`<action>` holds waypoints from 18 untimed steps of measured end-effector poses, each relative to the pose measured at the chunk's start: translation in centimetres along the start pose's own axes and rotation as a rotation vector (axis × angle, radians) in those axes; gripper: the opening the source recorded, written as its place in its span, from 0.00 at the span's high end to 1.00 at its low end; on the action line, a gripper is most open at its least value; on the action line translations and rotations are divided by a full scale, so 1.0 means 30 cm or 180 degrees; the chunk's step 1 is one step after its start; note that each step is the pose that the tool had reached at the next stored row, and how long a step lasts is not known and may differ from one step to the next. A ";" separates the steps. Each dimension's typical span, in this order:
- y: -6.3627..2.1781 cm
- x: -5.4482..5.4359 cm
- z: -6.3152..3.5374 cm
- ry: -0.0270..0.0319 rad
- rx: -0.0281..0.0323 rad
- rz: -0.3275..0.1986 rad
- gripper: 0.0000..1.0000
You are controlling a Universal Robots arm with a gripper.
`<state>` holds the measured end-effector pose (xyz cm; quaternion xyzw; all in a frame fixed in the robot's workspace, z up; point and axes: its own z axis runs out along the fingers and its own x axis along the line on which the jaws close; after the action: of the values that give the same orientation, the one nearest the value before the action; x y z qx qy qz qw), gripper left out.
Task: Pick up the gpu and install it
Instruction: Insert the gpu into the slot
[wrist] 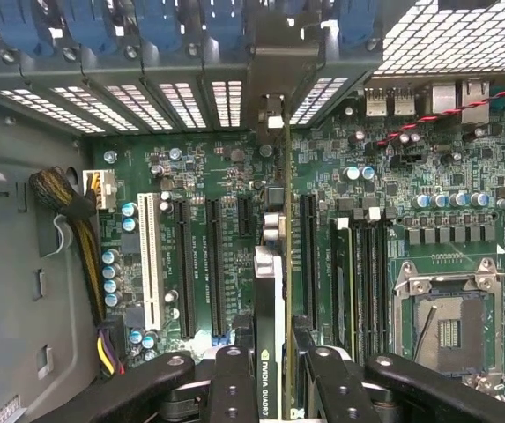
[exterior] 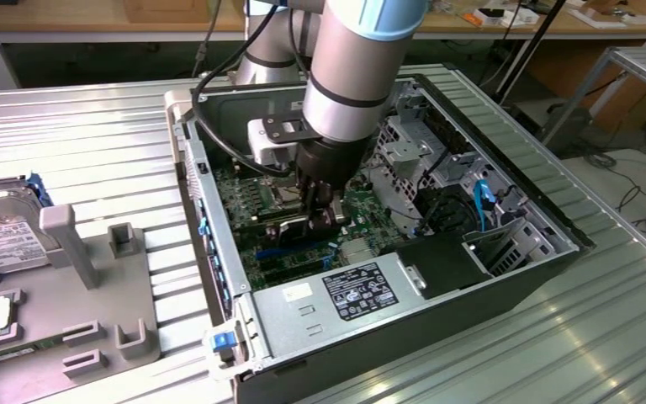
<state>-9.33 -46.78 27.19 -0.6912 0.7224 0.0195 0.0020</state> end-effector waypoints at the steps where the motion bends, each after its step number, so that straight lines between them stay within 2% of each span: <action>1: 0.000 0.000 0.001 -0.0003 0.0000 0.0000 0.73; 14: 0.001 -0.002 0.014 -0.0012 0.0001 0.0000 0.73; 18: 0.001 -0.002 0.016 -0.0009 -0.0001 0.0000 0.73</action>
<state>-9.36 -46.70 26.72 -0.6912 0.7224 0.0205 0.0029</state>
